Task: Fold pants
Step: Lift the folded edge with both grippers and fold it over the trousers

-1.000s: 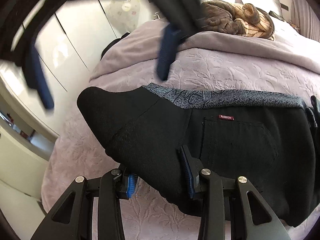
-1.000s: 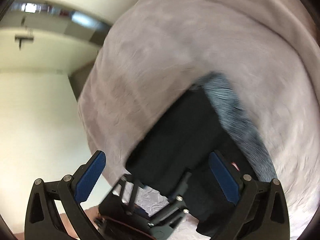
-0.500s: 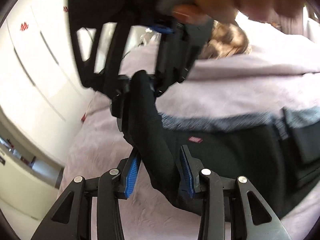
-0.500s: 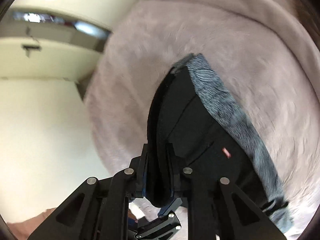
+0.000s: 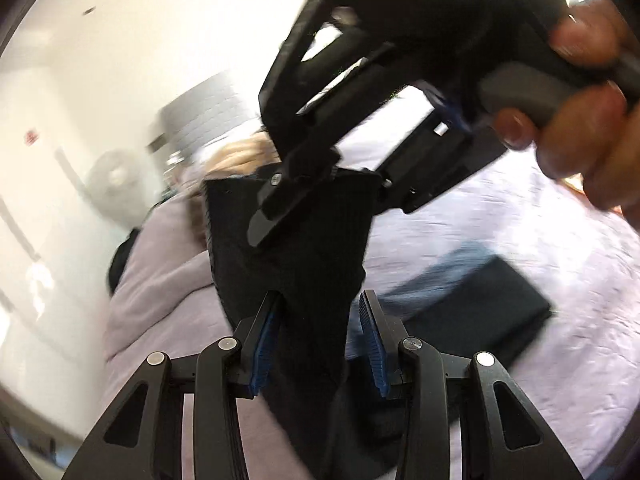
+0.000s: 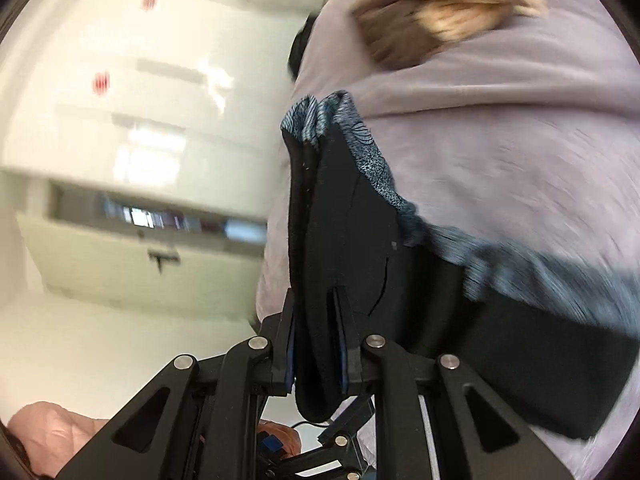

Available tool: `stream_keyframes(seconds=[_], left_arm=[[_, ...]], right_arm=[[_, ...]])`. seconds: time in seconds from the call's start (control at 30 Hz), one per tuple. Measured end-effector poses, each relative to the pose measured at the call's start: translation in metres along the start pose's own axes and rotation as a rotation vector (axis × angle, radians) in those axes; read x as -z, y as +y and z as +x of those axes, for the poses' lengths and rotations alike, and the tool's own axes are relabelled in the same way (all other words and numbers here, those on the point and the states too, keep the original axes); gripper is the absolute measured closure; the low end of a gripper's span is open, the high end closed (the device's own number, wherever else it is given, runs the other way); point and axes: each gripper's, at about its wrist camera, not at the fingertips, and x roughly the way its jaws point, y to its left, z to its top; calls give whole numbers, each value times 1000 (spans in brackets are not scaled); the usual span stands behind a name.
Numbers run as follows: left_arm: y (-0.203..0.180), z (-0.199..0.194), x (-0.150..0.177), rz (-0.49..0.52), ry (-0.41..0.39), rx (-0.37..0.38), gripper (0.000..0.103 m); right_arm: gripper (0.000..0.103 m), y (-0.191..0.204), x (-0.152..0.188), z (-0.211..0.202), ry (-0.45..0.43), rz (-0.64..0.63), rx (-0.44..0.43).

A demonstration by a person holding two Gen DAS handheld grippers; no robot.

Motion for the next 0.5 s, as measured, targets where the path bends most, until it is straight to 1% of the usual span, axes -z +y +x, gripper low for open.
stream_keyframes(seconds=[0.1, 0.2, 0.27, 0.33, 0.37, 0.4, 0.5], left_arm=[[-44, 7, -5, 73, 17, 71, 63], [-85, 20, -1, 145, 57, 131, 63], [-111, 32, 5, 184, 98, 165, 63], [-125, 40, 15, 207, 137, 176, 63], [-132, 46, 19, 220, 161, 183, 63], [-140, 52, 25, 231, 189, 190, 63], [-148, 62, 32, 265, 227, 185, 63]], right_arm=[[86, -51, 31, -38, -85, 90, -25], [86, -101, 56, -61, -135, 176, -35], [86, -134, 74, -65, -148, 225, -33], [86, -158, 82, -71, -155, 258, -33], [86, -171, 87, -66, -159, 281, -33], [86, -182, 92, -63, -158, 296, -22], [86, -201, 103, -56, -145, 309, 2]])
